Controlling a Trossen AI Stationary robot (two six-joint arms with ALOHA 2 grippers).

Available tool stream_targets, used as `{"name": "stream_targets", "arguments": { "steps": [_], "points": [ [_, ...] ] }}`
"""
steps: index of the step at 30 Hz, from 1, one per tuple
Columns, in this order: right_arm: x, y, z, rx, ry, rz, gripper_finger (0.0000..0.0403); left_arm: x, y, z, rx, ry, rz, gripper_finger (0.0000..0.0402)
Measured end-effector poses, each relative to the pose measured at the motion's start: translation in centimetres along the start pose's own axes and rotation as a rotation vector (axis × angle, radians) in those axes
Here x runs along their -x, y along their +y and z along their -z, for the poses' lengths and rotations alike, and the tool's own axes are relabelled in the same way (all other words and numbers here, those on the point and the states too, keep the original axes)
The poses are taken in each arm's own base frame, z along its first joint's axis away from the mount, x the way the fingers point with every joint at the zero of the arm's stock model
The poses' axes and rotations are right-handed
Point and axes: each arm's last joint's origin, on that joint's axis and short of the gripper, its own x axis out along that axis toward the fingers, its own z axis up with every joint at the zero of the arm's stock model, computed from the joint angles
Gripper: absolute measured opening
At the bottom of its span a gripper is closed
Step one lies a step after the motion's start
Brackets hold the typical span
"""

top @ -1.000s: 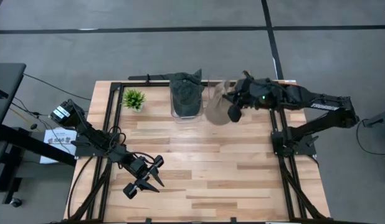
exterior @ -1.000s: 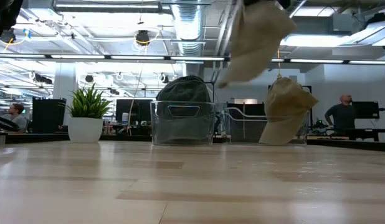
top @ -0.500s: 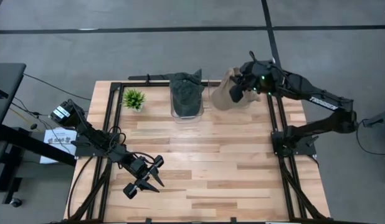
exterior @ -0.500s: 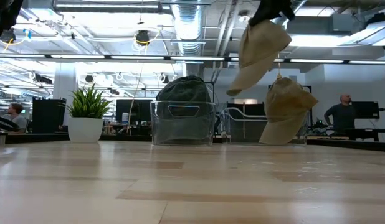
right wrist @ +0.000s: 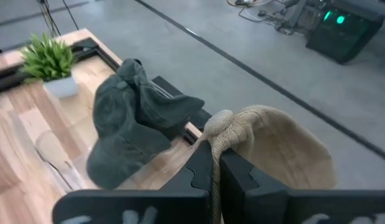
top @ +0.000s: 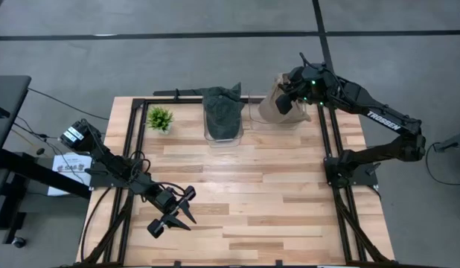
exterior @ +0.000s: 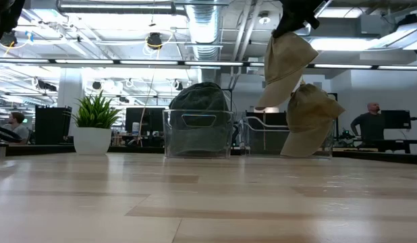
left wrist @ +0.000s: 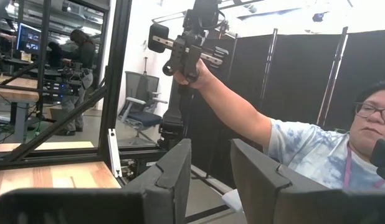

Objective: Pick & Place hat
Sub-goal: Put the brown cap into the right transparent bin

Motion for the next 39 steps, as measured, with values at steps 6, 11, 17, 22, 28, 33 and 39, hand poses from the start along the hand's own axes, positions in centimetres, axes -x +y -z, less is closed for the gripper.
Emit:
{"name": "stream_targets", "arguments": {
  "steps": [6,11,17,22,28,33,39],
  "points": [
    [-0.5,0.1,-0.1,0.061,0.001,0.001,0.0000,0.0,0.0,0.0,0.000,0.000,0.000,0.0111],
    [-2.0,0.3,0.0,0.107,0.030,0.009,0.0000,0.0,0.1,0.0,-0.001,0.001,-0.004,0.0111],
    [-5.0,0.1,0.5,0.138,0.112,0.029,0.0000,0.0,0.4,0.0,-0.004,0.008,-0.018,0.0111],
    [-6.9,-0.4,1.0,0.129,0.165,0.047,0.0000,0.0,0.6,0.2,-0.005,0.025,-0.027,0.0111],
    [-7.4,-0.8,1.2,0.130,0.191,0.043,0.0000,0.0,0.7,0.3,-0.004,0.041,-0.030,0.0111],
    [-6.7,-1.3,1.0,0.115,0.172,0.058,0.0000,0.1,0.8,0.4,-0.005,0.050,-0.037,0.0111],
    [-6.6,-1.5,1.0,0.095,0.174,0.075,0.0000,0.1,1.3,0.4,-0.009,0.052,-0.055,0.0111]
  ]
}}
